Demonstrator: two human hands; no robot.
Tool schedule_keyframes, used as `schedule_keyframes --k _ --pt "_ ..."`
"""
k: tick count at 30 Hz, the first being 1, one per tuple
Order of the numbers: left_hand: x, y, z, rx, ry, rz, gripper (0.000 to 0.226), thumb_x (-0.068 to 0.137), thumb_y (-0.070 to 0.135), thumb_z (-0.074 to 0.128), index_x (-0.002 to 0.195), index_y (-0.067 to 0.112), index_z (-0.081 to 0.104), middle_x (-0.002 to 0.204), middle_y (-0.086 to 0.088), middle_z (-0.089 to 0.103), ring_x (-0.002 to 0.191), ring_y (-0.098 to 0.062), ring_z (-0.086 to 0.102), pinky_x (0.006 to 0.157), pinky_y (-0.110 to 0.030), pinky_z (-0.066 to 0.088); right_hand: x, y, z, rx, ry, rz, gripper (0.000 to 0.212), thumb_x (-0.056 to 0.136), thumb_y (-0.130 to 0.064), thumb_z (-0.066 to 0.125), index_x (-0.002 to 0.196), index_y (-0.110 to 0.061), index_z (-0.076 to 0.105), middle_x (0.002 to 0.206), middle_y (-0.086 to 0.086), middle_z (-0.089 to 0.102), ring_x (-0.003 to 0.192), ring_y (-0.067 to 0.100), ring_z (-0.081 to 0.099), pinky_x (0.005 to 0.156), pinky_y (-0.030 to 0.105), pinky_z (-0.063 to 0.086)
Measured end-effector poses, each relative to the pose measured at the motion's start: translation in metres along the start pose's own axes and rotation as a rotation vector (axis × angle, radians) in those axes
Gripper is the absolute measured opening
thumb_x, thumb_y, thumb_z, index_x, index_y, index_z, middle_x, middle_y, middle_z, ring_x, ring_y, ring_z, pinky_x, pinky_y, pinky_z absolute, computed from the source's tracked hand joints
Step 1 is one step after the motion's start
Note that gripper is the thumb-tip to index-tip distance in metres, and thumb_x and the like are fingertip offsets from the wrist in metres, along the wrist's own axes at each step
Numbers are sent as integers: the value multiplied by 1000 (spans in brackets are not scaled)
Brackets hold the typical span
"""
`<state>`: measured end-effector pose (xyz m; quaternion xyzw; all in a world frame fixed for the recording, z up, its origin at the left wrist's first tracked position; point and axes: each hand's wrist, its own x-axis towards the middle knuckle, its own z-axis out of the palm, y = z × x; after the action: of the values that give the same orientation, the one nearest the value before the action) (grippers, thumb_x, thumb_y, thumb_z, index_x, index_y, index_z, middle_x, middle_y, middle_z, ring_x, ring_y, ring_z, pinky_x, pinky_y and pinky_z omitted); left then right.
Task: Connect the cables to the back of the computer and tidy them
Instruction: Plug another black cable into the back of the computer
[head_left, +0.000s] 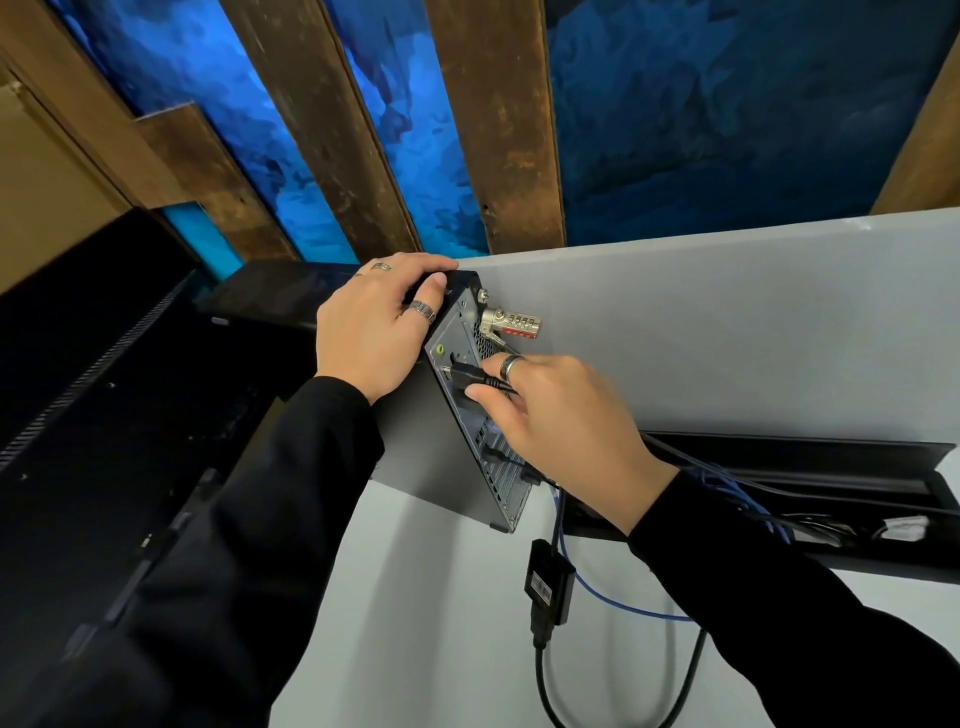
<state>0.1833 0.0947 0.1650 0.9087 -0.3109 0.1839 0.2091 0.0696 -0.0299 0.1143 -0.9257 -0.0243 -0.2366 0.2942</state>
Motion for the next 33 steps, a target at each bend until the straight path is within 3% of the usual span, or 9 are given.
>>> schedule_keyframes --k 6,10,13,17,22,28,33 --pt "1 0 1 0 -2 2 38 90 39 31 114 34 60 117 13 63 114 -10 51 84 -23 31 5 0 -3 -46 -57 -13 29 94 -40 46 102 -18 63 71 -6 48 77 26 61 59 26 33" --pt "0 2 0 6 5 -2 38 91 38 30 114 32 61 118 13 63 114 -10 51 83 -23 30 6 -1 -4 -64 -40 -33 29 94 -40 47 99 -16 63 74 -1 57 77 29 60 59 27 30" --pt "1 2 1 15 6 2 40 91 39 29 114 32 60 118 12 63 114 -11 51 85 -25 33 7 -3 -4 -88 -36 -49 29 94 -39 45 98 -16 62 71 -4 48 77 27 59 60 27 28" --pt "1 2 2 31 8 3 41 91 39 27 115 31 60 118 11 63 114 -11 51 84 -25 33 11 -6 -4 -97 -18 -75 27 95 -37 45 94 -15 60 77 2 58 78 30 59 59 29 30" --pt "1 3 3 31 13 1 41 91 39 27 114 30 60 118 10 63 114 -12 51 82 -24 31 11 -7 -2 -95 -12 -67 26 95 -36 45 94 -14 59 72 -3 45 70 24 49 59 28 28" --pt "1 2 3 32 21 8 41 91 39 27 114 31 60 117 10 63 113 -12 52 82 -24 33 10 -6 -3 -80 4 -67 27 95 -37 46 96 -14 60 83 4 65 73 25 54 53 26 28" --pt "0 0 0 12 22 12 39 91 39 30 114 32 61 119 10 64 114 -13 52 84 -25 34 4 -6 -6 -45 -47 -19 30 94 -37 47 115 -18 59 97 1 67 90 21 61 64 23 34"
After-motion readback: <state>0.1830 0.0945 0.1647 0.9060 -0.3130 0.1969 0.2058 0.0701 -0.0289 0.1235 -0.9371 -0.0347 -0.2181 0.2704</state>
